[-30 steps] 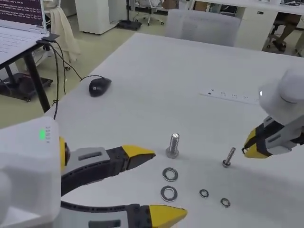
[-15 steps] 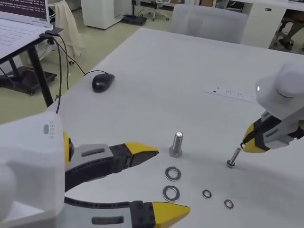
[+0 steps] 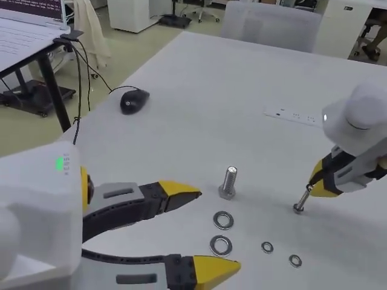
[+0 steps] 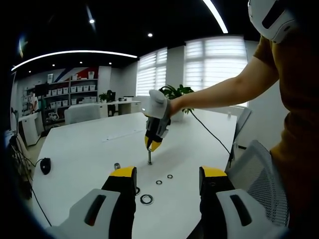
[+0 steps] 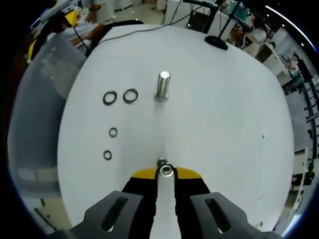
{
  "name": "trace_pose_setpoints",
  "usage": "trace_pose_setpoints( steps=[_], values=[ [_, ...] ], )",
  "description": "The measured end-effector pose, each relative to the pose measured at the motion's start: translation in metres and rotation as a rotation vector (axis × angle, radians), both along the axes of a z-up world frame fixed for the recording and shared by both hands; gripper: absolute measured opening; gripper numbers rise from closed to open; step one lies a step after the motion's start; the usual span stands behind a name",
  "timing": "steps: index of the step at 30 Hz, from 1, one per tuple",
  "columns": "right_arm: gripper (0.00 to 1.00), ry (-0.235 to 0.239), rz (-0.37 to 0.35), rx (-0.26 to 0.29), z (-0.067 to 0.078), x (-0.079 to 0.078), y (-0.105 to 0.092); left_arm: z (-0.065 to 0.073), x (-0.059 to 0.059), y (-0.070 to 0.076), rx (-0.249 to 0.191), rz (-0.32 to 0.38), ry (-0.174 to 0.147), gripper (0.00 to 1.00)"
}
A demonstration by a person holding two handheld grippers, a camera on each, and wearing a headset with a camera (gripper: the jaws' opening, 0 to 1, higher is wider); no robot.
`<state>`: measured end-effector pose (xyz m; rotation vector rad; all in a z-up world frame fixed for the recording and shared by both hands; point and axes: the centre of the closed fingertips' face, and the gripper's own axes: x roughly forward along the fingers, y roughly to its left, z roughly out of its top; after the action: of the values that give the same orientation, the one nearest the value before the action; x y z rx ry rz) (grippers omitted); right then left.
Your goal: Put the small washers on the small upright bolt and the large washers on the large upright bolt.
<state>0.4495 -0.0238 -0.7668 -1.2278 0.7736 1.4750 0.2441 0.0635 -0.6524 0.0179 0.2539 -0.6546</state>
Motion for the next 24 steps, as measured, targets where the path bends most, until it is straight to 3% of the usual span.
trace_pose_setpoints(
  steps=[10, 24],
  values=[
    [0.12, 0.003, 0.012, -0.026, -0.012, 0.001, 0.001, -0.001, -0.001, 0.002, -0.002, 0.007, 0.006, 0.50],
    [0.13, 0.023, 0.045, -0.045, -0.040, 0.003, 0.003, -0.003, -0.002, 0.005, -0.001, 0.015, 0.019, 0.50]
  ],
)
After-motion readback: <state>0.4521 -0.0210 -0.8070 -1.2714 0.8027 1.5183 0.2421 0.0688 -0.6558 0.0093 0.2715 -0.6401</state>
